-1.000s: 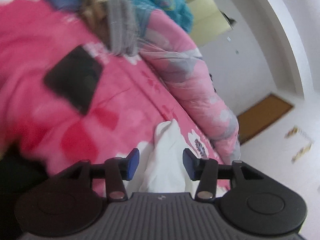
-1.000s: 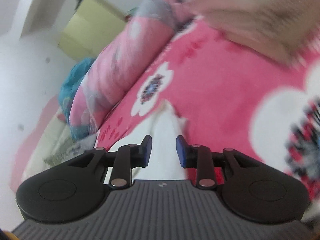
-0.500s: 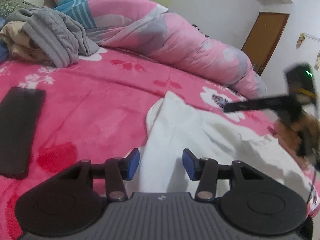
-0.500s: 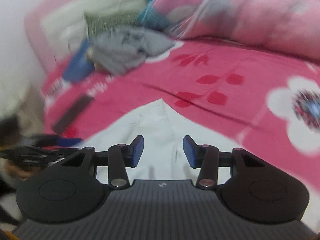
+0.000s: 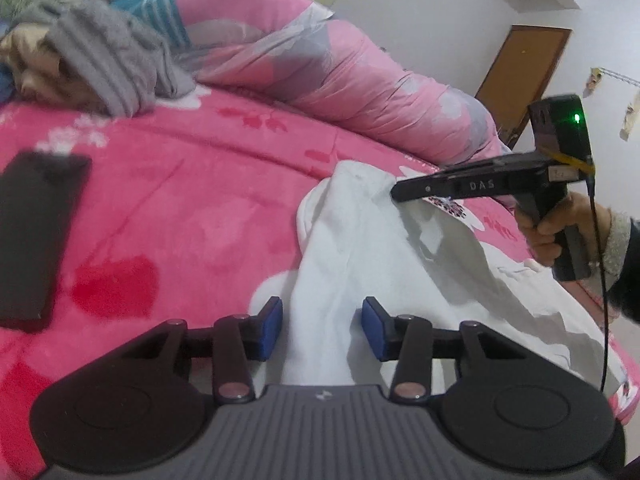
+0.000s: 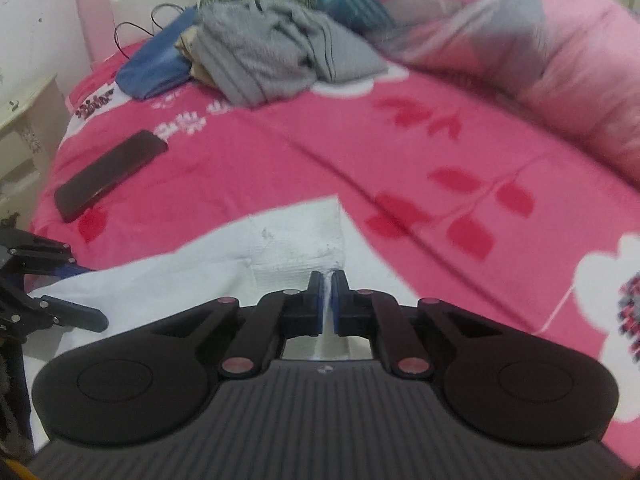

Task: Fold clothes

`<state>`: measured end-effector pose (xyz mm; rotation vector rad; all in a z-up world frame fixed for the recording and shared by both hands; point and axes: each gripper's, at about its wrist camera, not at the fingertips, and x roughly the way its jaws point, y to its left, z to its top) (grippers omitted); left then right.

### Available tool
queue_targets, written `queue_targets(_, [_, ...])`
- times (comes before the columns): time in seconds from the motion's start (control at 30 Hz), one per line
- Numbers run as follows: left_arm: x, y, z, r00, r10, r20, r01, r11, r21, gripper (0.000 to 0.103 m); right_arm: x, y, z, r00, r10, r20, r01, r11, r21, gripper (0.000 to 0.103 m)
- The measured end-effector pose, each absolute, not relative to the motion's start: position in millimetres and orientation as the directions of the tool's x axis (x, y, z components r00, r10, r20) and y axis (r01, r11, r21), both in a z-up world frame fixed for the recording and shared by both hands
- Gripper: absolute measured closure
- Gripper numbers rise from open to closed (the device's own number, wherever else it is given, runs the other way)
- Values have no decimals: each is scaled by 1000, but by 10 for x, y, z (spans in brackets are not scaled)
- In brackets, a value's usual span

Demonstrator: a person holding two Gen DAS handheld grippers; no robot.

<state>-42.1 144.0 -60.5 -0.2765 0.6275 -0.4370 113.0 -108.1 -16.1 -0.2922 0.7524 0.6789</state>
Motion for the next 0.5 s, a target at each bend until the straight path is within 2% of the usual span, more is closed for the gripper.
queue_targets(0.1, [-480, 1430, -559, 739, -475, -478, 335, 874, -351, 61, 1098, -997, -28, 574, 444, -688, -668, 740, -79, 101])
queue_targets(0.2, [-490, 1475, -561, 735, -490, -469, 340, 864, -371, 81, 1127, -877, 108, 605, 446, -660, -675, 727, -127, 101])
queue_targets(0.27, [-478, 1514, -576, 730, -497, -469, 337, 859, -385, 85, 1169, -798, 169, 612, 454, -647, -682, 717, -142, 101])
queue_targets(0.37, [-456, 1572, -588, 717, -512, -473, 334, 848, -411, 86, 1273, -710, 144, 612, 454, -648, -688, 710, -152, 101])
queue_targets(0.5, [-448, 1647, -603, 695, -544, -470, 350, 827, -440, 74, 1375, -625, 66, 608, 454, -652, -688, 710, -148, 101])
